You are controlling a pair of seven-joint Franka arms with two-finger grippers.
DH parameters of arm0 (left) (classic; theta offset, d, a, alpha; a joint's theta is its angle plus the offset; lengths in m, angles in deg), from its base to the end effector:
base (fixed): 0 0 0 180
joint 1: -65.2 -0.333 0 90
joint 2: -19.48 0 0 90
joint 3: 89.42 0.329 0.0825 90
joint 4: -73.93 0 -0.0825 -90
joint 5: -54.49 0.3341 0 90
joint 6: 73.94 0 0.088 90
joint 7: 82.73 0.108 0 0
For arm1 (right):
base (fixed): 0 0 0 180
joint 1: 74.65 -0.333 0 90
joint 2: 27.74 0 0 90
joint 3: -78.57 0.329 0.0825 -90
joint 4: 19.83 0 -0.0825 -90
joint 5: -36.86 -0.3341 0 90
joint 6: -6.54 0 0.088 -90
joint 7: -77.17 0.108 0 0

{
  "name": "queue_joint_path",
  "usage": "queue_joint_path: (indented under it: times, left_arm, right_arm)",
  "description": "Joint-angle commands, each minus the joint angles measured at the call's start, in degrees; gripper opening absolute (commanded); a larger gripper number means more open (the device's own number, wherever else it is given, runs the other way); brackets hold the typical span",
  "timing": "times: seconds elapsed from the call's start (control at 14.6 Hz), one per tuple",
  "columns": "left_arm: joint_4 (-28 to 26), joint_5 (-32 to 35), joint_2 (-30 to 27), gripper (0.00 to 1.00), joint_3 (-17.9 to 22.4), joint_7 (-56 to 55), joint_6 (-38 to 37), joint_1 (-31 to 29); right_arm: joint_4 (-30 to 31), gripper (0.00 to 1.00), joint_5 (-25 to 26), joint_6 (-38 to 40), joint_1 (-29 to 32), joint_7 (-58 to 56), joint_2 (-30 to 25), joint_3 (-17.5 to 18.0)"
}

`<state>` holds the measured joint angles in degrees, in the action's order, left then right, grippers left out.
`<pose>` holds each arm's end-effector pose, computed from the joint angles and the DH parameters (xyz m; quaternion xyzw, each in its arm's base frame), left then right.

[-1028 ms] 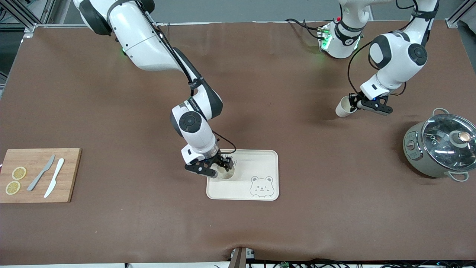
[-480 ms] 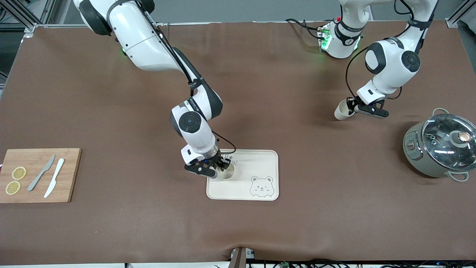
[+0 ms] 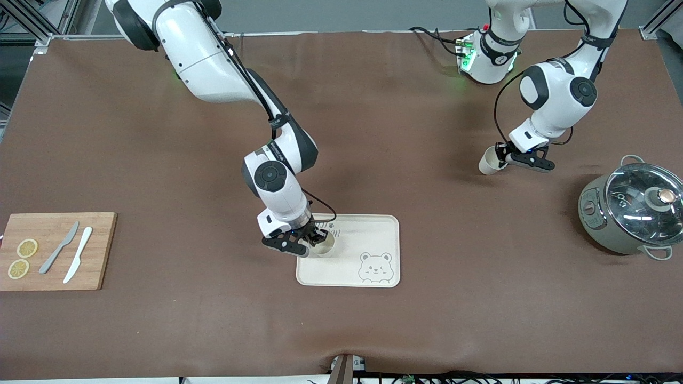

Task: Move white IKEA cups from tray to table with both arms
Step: 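Grasp the other cup with the right gripper while the left gripper lowers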

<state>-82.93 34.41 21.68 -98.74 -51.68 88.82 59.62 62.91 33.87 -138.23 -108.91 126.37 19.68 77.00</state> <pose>0.3837 -0.0075 0.2729 0.9883 -0.1368 0.0448 0.0510 0.6027 0.3920 0.2603 -0.9795 0.1558 -0.0908 0.0897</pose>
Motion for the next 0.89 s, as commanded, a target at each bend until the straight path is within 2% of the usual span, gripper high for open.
queue_joint_path:
  times: [0.0, 0.07, 0.21, 0.48, 0.82]
  left_arm:
    - [0.15, -1.46, 0.18, 0.5, -0.35, 2.96, 0.89, -0.14]
    - [0.15, -1.54, 0.17, 0.58, -0.35, 3.49, 0.97, -0.14]
    - [0.15, -1.46, 0.09, 1.0, -0.35, 3.58, 0.97, -0.14]
    - [0.06, -1.46, 0.0, 1.0, -0.17, 3.67, 1.68, -0.23]
    - [-0.03, -1.54, -1.4, 1.0, -0.17, 3.32, 1.15, -0.32]
  right_arm:
    - [-1.71, 0.0, 1.15, 0.45, 0.33, 0.55, 0.83, 0.16]
    - [-1.71, 0.0, 1.06, 0.45, 0.33, 0.55, 0.74, 0.16]
    - [-1.8, 0.0, 0.97, 0.45, 0.33, 0.55, 0.48, 0.16]
    - [-1.71, 0.0, 0.27, 2.02, 0.94, 0.55, -1.71, 0.16]
    - [0.48, 0.0, 0.27, 10.9, 2.0, -5.5, -8.3, 0.16]
